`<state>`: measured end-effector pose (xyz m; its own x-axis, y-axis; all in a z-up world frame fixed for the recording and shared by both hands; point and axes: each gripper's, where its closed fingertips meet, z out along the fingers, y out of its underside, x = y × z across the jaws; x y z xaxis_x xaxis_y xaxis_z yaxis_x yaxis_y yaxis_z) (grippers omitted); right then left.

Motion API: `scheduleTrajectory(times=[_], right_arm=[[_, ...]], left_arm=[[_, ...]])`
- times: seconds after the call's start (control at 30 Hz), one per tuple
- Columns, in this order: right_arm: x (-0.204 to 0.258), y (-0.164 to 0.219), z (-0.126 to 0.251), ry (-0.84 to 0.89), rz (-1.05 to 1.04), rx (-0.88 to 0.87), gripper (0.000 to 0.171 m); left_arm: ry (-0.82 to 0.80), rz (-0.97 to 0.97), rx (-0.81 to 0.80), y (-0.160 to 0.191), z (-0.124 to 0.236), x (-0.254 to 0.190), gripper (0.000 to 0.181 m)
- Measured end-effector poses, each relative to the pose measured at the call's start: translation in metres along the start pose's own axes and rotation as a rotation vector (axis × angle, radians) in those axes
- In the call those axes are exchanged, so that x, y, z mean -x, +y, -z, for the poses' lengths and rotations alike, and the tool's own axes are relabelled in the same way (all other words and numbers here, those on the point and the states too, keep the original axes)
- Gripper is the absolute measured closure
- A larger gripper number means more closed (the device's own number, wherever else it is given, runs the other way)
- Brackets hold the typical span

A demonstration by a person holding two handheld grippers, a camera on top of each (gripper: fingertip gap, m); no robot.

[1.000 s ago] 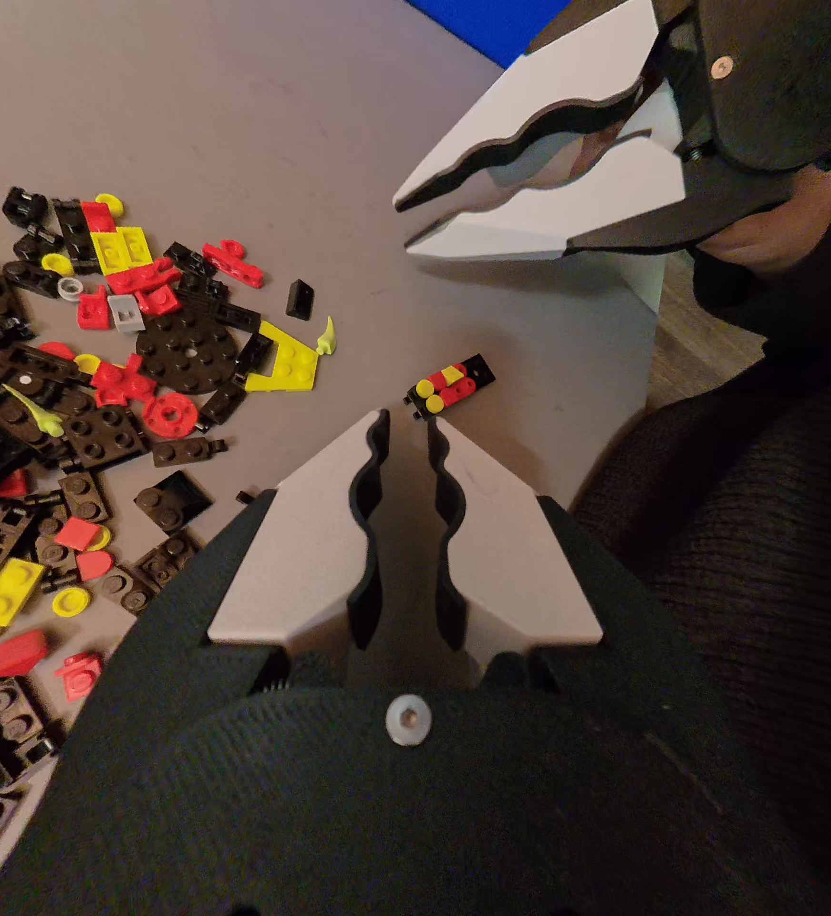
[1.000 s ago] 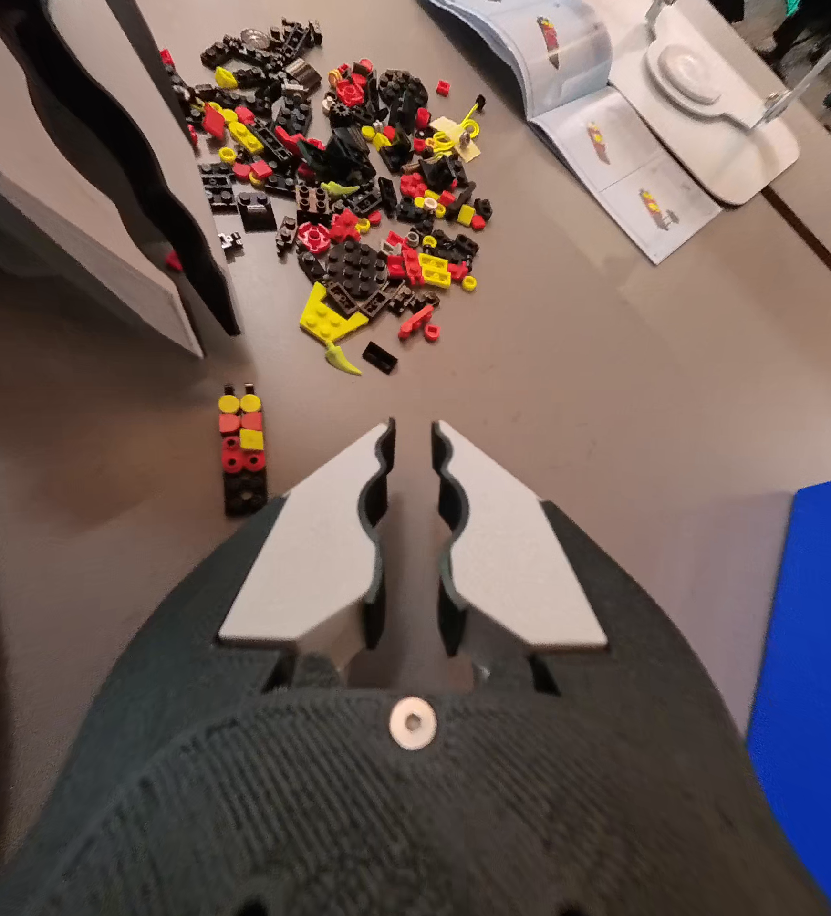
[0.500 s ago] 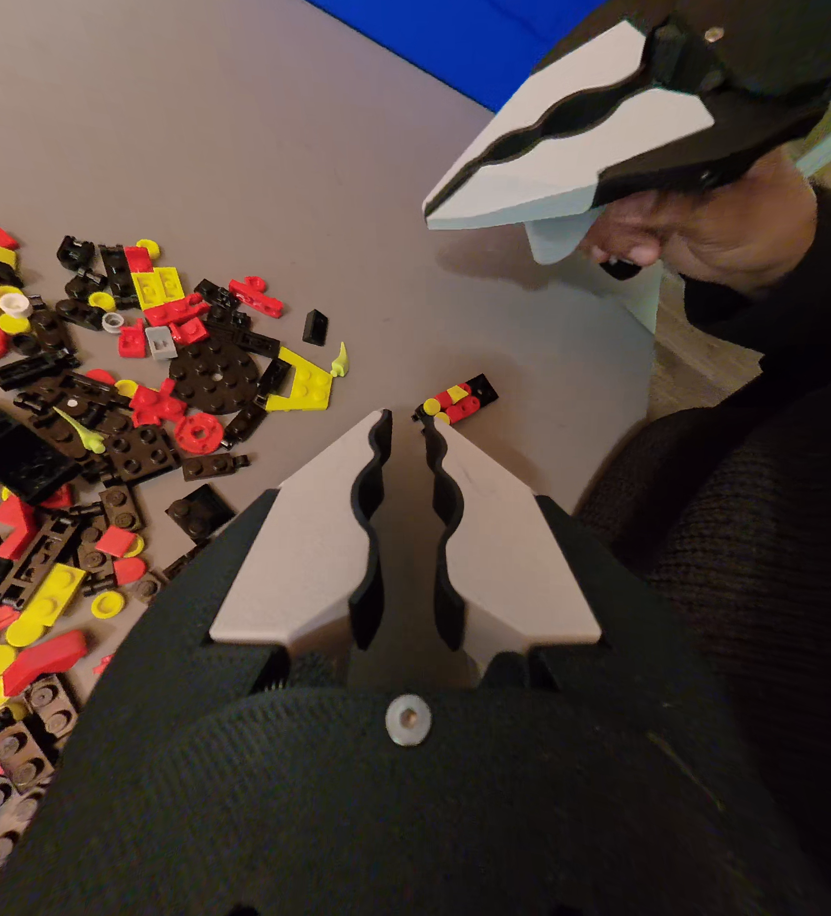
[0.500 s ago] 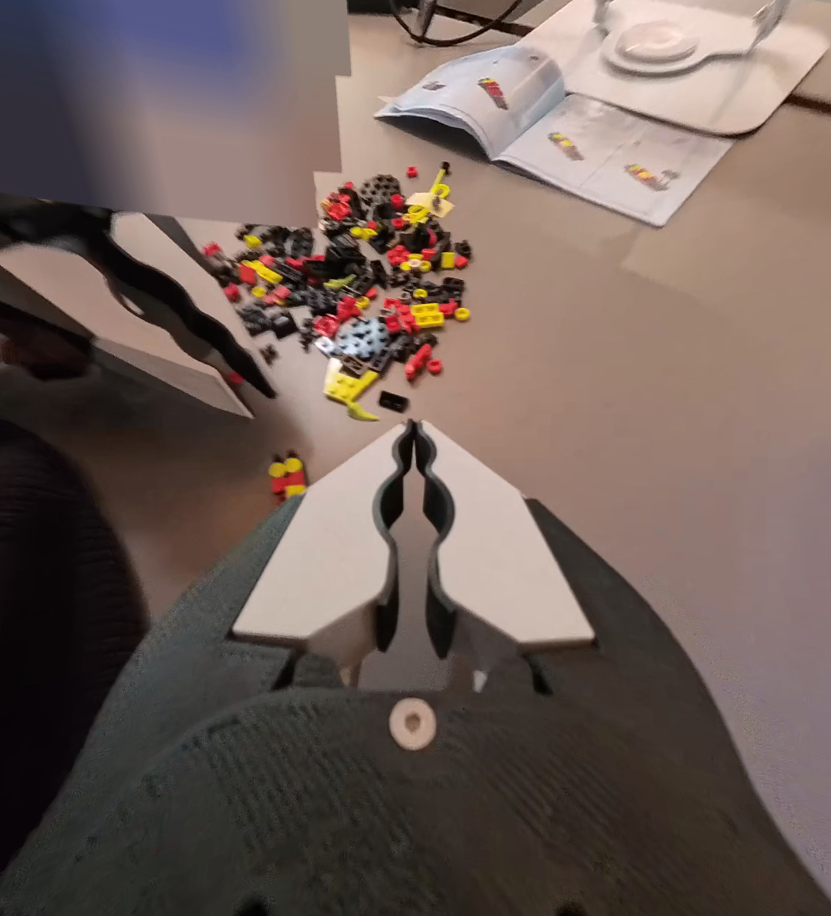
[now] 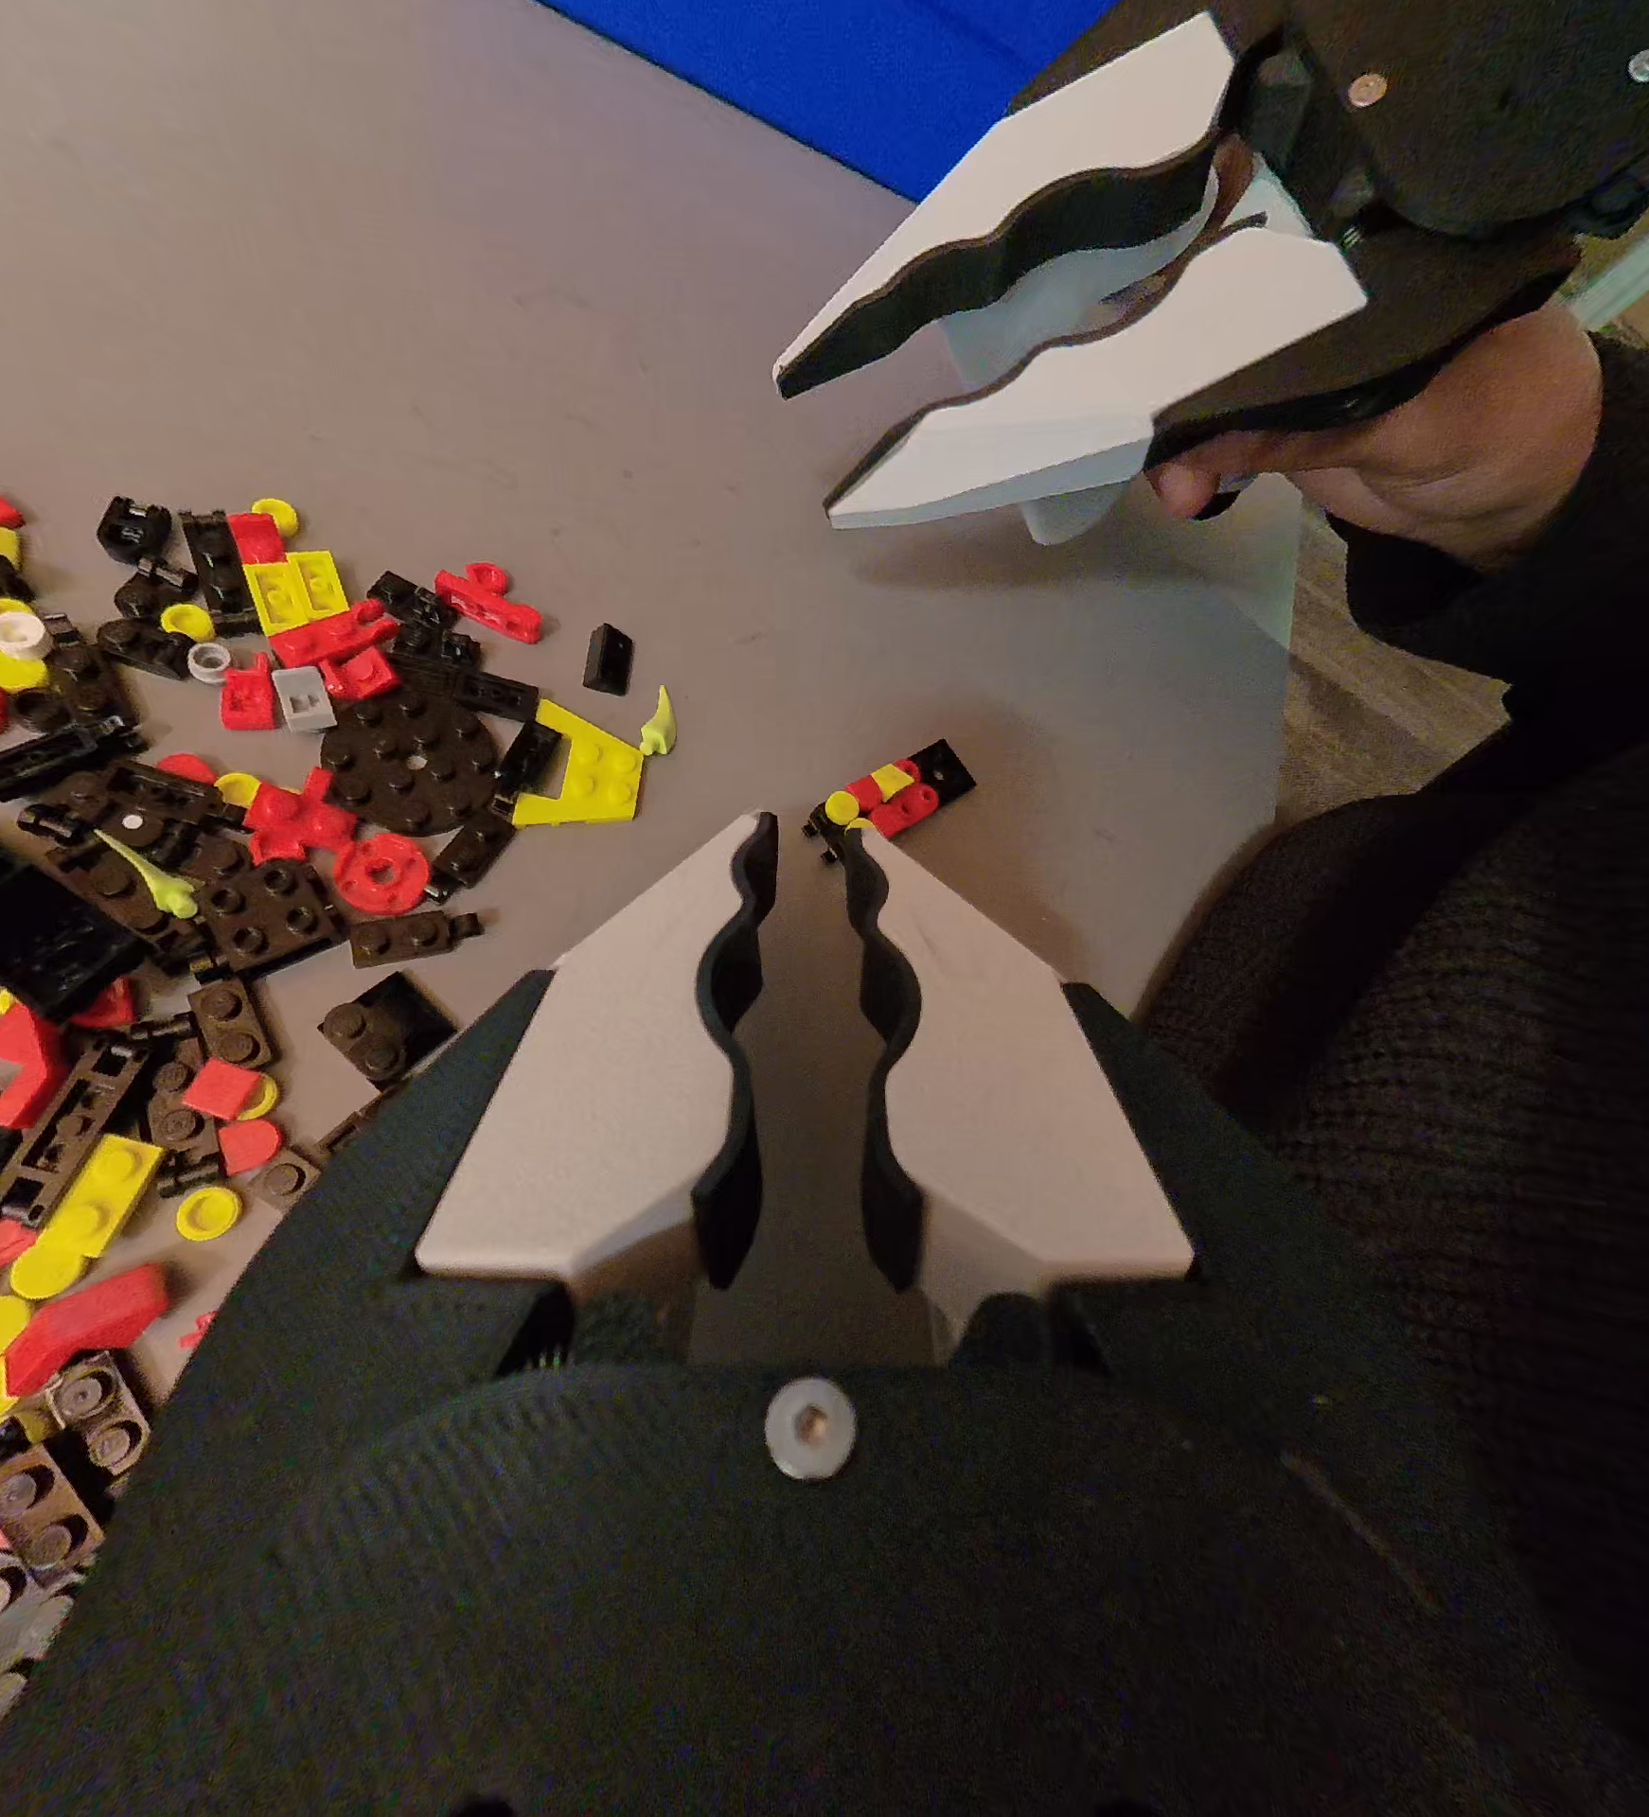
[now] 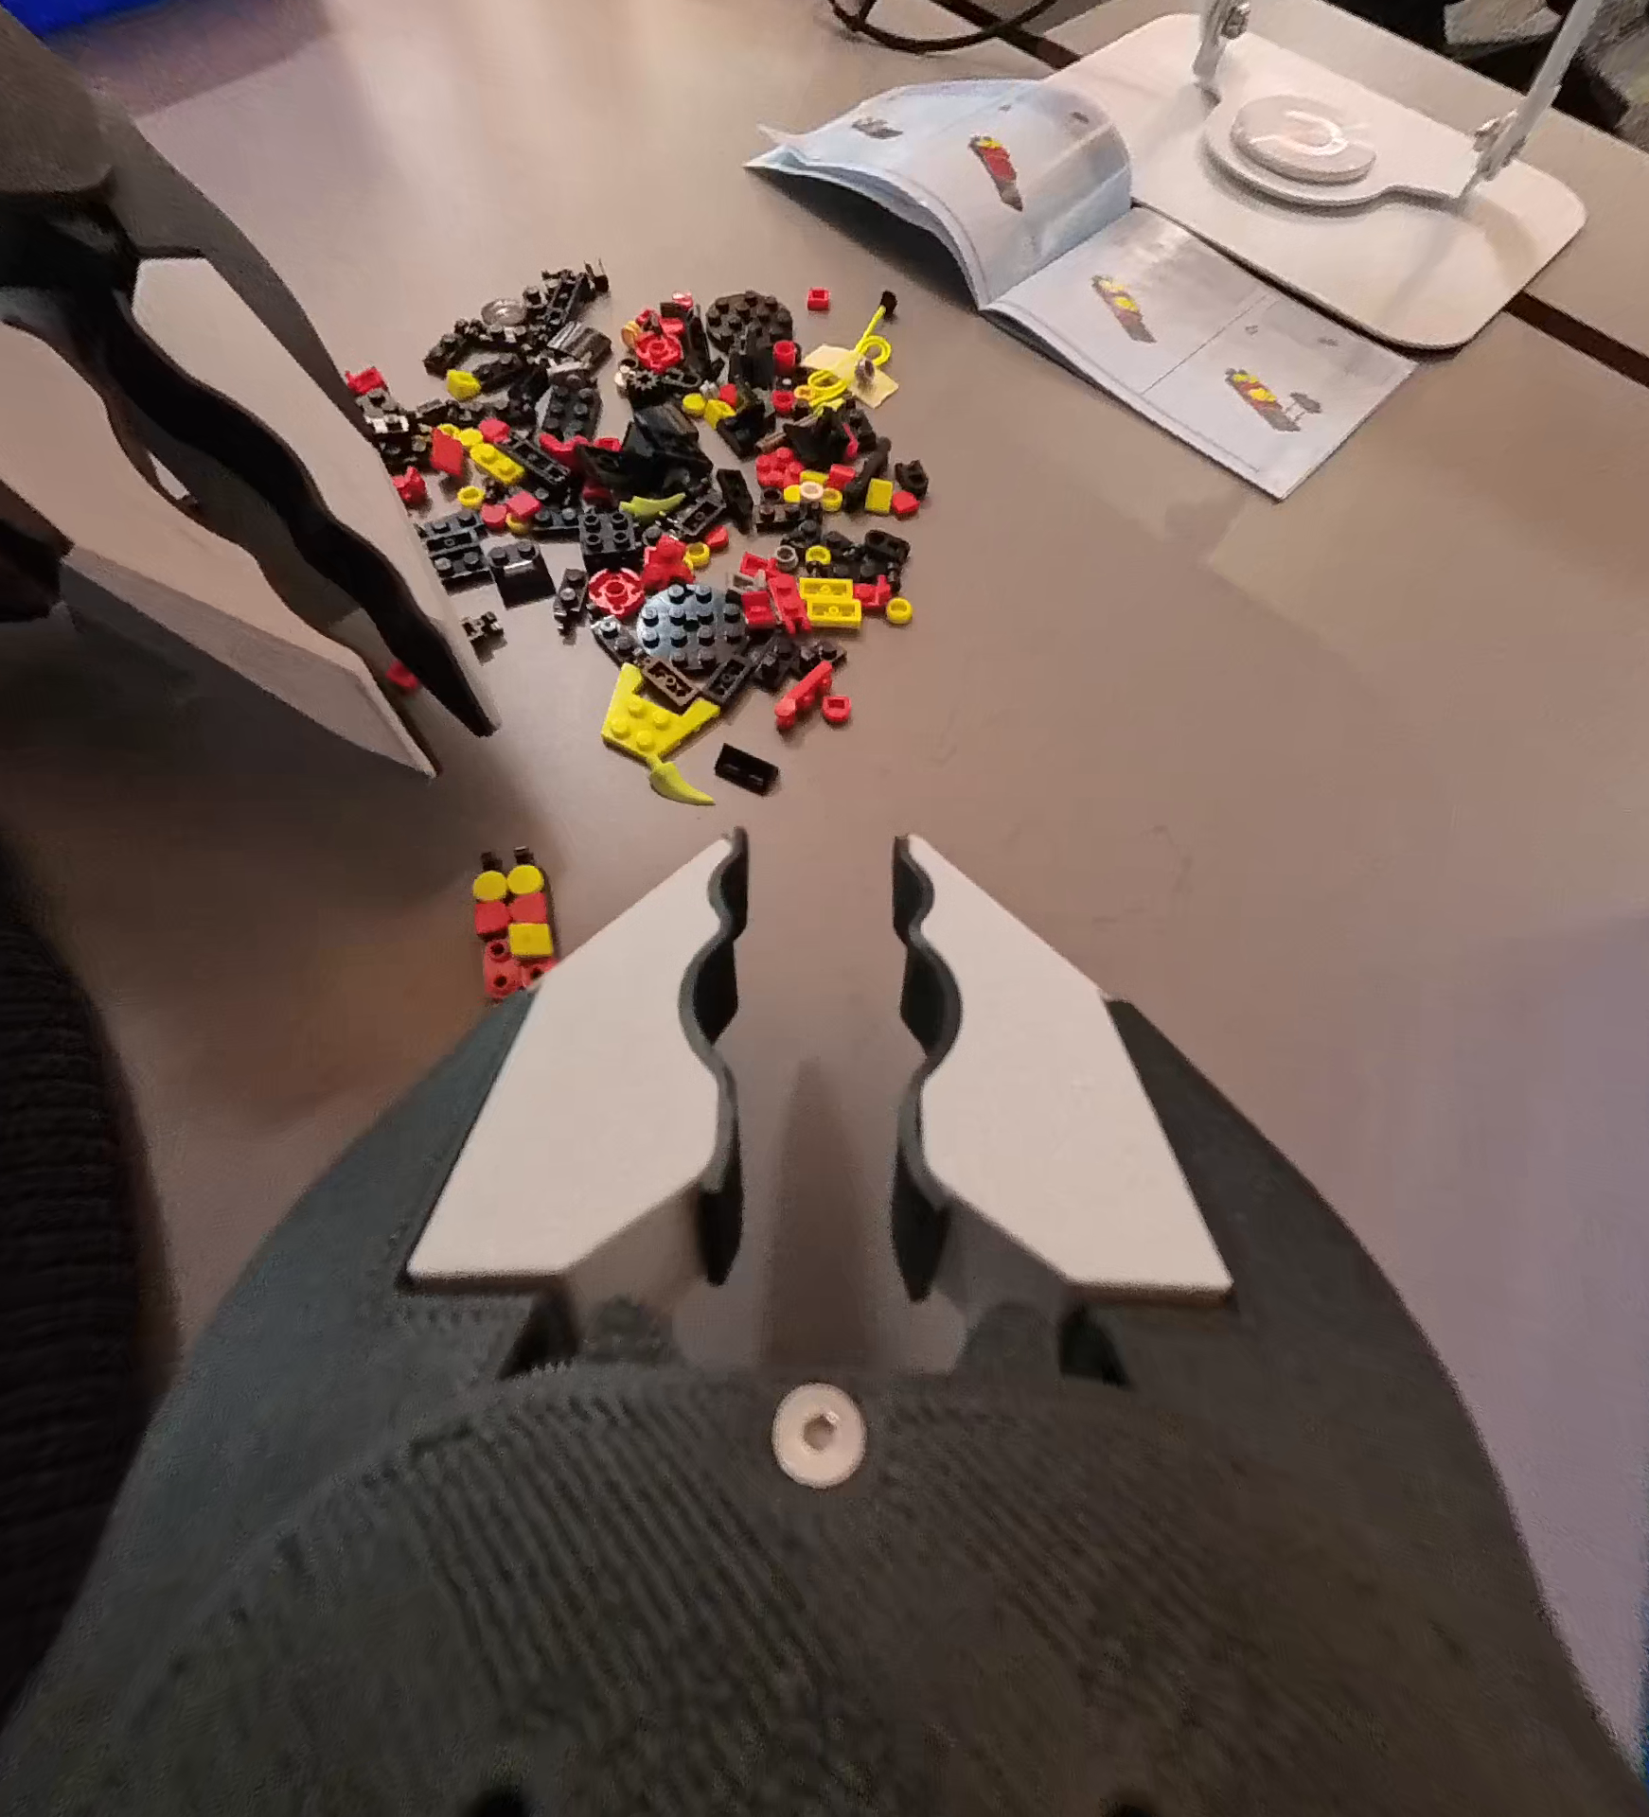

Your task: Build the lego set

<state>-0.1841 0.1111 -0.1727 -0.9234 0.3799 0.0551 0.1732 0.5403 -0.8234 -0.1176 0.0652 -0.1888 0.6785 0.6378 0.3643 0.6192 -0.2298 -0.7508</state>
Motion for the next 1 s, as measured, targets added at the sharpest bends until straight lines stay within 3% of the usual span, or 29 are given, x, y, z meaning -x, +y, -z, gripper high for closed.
scheduleTrajectory(times=[0.03, 0.9, 1.0], right_arm=[[0.002, -0.001, 0.000, -0.009, 0.000, -0.005, 0.143], [0.006, 0.005, -0.004, -0.056, -0.020, 0.026, 0.143], [0.003, 0.012, -0.010, -0.063, -0.017, 0.059, 0.152]], left_arm=[[0.000, 0.000, 0.001, 0.000, 0.000, 0.000, 0.169], [-0.002, 0.002, 0.006, 0.000, -0.001, 0.001, 0.169], [-0.013, 0.036, -0.008, -0.004, -0.001, 0.005, 0.169]])
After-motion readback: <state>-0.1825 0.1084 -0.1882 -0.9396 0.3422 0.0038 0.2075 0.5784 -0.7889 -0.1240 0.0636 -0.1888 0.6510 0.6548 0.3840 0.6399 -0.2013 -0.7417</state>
